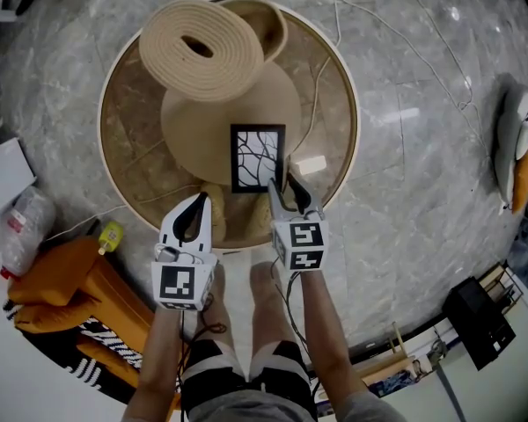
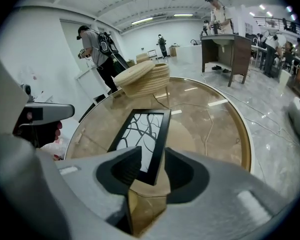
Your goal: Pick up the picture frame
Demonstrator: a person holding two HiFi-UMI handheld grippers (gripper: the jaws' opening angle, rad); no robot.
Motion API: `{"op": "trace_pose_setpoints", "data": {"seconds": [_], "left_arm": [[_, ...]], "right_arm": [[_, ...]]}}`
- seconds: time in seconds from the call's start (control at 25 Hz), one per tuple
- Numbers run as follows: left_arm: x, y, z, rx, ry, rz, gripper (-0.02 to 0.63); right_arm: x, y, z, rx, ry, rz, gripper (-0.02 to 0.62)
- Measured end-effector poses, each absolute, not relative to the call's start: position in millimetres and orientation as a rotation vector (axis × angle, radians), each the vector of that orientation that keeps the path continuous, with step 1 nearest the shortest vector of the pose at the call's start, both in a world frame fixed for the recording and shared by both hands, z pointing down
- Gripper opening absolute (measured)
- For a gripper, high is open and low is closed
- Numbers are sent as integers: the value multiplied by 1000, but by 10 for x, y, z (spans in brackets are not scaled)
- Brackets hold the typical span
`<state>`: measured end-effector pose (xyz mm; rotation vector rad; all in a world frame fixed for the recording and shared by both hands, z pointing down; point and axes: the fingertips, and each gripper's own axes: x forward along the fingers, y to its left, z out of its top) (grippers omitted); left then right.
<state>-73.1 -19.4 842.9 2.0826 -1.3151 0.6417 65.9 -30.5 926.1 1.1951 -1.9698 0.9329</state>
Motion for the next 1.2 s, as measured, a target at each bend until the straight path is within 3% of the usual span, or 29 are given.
{"op": "trace_pose_setpoints", "data": {"seconds": [0.52, 0.76, 1.2], "left_arm": [[-799, -214, 8565, 2075, -1298, 667, 17], [-807, -220, 8572, 2065, -1291, 664, 17], [-870, -287, 8553, 2070, -1301, 683, 17]], "right_arm": [[627, -308, 9477, 1169, -1896, 984, 140], [668, -289, 9492, 1173, -1866, 1021, 88], [644, -331, 9477, 1164, -1860, 1014, 63]]}}
